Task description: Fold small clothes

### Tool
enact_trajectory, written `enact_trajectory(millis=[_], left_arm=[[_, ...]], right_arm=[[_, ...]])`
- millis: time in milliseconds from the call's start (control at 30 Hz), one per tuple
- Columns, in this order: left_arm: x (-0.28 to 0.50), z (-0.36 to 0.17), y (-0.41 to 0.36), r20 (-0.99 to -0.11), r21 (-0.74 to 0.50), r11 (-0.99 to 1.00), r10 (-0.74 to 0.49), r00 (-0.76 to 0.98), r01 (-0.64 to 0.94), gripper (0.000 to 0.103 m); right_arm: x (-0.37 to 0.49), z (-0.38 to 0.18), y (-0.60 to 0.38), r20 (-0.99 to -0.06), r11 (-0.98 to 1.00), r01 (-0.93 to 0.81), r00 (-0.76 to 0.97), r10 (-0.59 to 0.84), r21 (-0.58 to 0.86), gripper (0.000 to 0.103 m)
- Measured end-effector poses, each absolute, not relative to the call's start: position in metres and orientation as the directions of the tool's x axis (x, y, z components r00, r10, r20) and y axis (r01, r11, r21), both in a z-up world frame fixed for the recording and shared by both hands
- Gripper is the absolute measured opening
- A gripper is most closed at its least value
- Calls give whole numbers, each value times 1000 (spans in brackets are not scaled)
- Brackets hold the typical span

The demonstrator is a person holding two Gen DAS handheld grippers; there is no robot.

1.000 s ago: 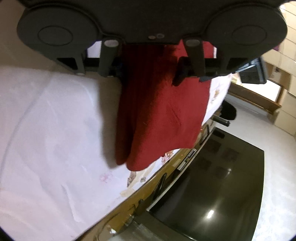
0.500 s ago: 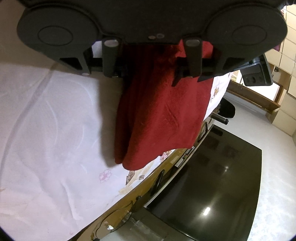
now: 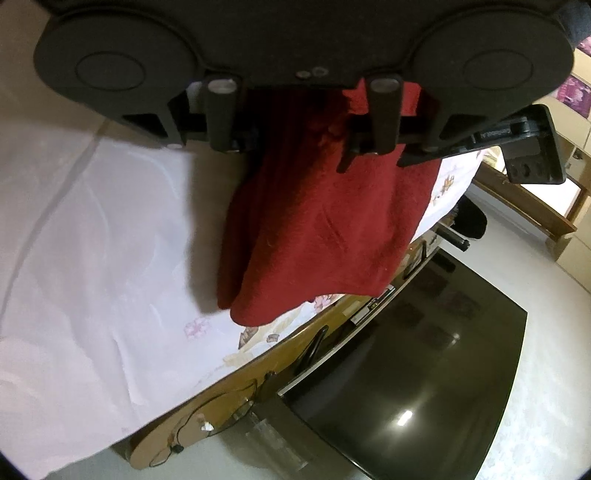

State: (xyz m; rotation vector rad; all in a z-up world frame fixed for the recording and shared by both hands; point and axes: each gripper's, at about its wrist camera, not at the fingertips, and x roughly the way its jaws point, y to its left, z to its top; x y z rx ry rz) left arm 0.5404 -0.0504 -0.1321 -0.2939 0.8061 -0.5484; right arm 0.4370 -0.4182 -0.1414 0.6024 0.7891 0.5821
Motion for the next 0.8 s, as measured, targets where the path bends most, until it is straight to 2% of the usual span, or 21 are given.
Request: enact_trajectory(millis=[267,433,567,800], left_arm=[[514,-102,-16,-524,-483,794,-599,605,368,41],[482,-77,52,-496,-491,803,-576,650,338,41],[450,-66,124,-522,-472,839,-515,680,272,41],[399,-75,240,-583,-449,886,-389,713,115,41]], right_arm=[[419,-96,-391,-425,694,-309,610,669,650,31],[408,-63,-340,-388,676,-378,601,699,633,31],[410,-54,-274,-369,635,-435,551,748,638,31],[419,-76,-151,-362,543,-459,425,829,703,31]])
